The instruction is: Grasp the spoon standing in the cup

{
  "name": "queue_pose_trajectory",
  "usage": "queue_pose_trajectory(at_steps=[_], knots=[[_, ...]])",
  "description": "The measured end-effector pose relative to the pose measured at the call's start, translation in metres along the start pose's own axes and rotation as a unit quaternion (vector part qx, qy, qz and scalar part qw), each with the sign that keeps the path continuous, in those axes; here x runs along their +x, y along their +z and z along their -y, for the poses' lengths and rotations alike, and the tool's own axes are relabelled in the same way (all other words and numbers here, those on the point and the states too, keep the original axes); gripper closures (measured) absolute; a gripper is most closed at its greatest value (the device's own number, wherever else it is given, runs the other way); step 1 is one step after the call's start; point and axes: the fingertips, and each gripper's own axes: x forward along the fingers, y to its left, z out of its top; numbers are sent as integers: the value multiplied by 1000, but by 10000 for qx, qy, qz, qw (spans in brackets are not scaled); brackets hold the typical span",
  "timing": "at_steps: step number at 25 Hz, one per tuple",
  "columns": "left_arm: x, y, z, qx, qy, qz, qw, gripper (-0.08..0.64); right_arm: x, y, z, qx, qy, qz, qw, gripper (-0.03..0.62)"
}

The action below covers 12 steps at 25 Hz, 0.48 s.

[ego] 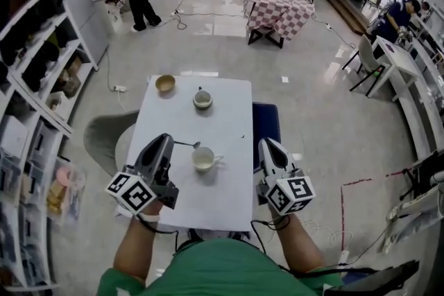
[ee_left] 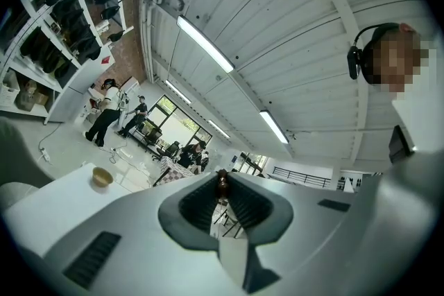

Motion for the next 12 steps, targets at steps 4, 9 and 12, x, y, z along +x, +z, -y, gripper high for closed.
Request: queue_pose_trajectory(at_steps=[4,9,12], knots=[[1,2,3,16,-23,34,10000,505,-1,2,0,8,20,19,10000,571],[0,2,3,21,-8,36,10000,505,-1,1,0,14,26,12,10000,571],[0,2,3,20,-5,33,10000,505,0,1,0,15,32,11,10000,571]])
